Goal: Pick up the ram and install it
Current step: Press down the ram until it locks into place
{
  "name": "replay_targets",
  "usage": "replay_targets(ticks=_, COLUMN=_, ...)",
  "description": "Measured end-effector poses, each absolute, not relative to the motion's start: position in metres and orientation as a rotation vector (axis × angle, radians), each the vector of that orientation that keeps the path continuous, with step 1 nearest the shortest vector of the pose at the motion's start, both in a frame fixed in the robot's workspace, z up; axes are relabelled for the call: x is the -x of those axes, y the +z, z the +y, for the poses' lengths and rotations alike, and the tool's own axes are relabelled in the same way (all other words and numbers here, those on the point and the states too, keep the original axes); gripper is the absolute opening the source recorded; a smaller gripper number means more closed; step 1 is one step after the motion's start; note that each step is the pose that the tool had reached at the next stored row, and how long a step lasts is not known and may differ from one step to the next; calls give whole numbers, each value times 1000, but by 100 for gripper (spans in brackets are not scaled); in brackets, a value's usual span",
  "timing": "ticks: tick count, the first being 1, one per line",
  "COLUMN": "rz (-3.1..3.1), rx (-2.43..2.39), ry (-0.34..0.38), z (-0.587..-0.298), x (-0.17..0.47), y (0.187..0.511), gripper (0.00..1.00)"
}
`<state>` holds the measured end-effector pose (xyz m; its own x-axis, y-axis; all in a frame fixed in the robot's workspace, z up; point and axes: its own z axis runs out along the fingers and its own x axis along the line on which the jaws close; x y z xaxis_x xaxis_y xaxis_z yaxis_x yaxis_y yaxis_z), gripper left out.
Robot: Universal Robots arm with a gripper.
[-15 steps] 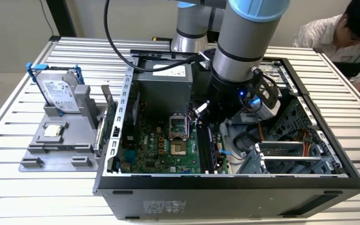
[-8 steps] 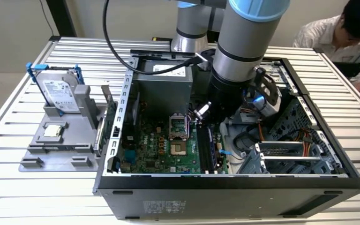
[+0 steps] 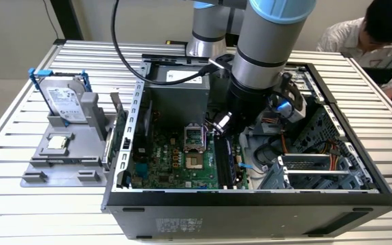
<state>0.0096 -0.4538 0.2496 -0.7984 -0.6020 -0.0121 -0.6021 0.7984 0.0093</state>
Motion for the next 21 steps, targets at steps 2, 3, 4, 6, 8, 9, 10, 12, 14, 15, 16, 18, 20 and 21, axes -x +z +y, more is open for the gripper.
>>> replay_targets(ticks=2, rz=2953, rx=1047, ry=20, z=-454, x=-10, y=250, gripper=0)
replay_targets(ticks=3, rz=2944, rx=1074, ry=20, z=-454, x=-10, y=250, gripper=0)
replay_targets(ticks=4, rz=2934, rx=1100, ry=20, z=-454, x=-10, y=250, gripper=0)
replay_targets(ticks=6, rz=2913, rx=1154, ry=21, z=-454, x=-10, y=250, gripper=0)
replay_targets(ticks=8, rz=2892, rx=1207, ry=21, z=-454, x=-10, y=250, gripper=0)
replay_targets(ticks=9, rz=2881, rx=1233, ry=21, z=-454, x=-10, y=250, gripper=0)
replay_targets(ticks=10, rz=2869, rx=1260, ry=21, z=-454, x=-10, y=250, gripper=0)
replay_targets(ticks=12, rz=2847, rx=1310, ry=21, z=-454, x=-10, y=250, gripper=0)
replay_targets(ticks=14, rz=2823, rx=1362, ry=21, z=-454, x=-10, y=250, gripper=0)
replay_targets(ticks=15, rz=2810, rx=1388, ry=21, z=-454, x=-10, y=250, gripper=0)
replay_targets(ticks=16, rz=2798, rx=1413, ry=21, z=-454, x=-10, y=250, gripper=0)
replay_targets(ticks=18, rz=2772, rx=1463, ry=21, z=-454, x=-10, y=250, gripper=0)
replay_targets(ticks=20, rz=2744, rx=1514, ry=21, z=-454, x=-10, y=250, gripper=0)
replay_targets(ticks=21, rz=2731, rx=1539, ry=21, z=-454, x=-10, y=250, gripper=0)
